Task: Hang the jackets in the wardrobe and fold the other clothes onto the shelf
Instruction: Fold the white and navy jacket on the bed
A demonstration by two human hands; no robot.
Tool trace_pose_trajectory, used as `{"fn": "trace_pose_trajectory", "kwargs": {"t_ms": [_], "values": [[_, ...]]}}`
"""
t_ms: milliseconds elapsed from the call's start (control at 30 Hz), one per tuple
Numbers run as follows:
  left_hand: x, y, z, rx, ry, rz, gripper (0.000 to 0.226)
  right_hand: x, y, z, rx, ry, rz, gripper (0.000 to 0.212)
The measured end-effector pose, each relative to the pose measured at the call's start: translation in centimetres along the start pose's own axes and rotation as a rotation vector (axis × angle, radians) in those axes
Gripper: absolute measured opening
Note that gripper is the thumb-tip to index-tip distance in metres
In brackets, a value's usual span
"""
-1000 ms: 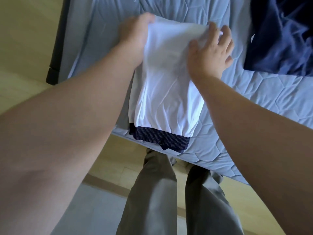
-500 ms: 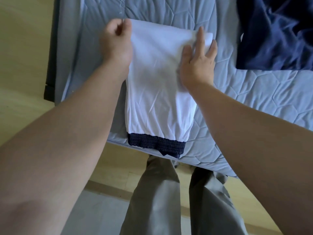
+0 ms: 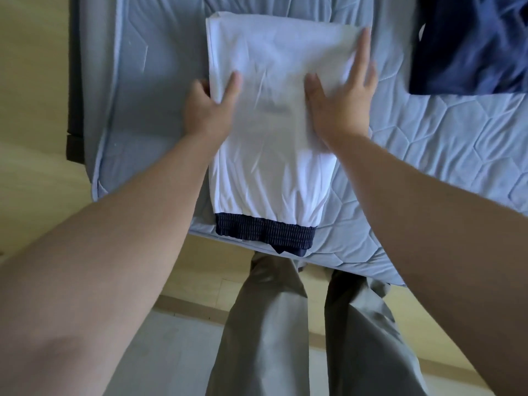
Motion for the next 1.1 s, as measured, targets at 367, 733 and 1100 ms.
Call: {"fn": "trace_pose_trajectory", "kwargs": {"t_ms": [367,733,1100], "values": [[-0.8,-8.2,9.6,0.390,-0.144,0.454,0.059,-5.6,-10.1,-9.8,-0.510,0.320,0.588,0.074],[3.8,-9.4,1.5,-0.787,0.601,0.199,0.056,3.3,-9.5,-7.1,0.163,-0.332,-0.053,0.039],[-1.6,-12.5,6.1,-1.061,1.310,0.999,0.116,-3.4,-13.3,-5.1,0.921,-1.135,0.389,0.088]]}}
Point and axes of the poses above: each hand's wrist, its own y-axis towards the middle knuckle, its own x-axis out of the back of the hand, z = x × y, the point moved 10 cm from there along y, towards the middle knuckle, and after that the axes turned 12 degrees about -y, right-handed, at the moved point
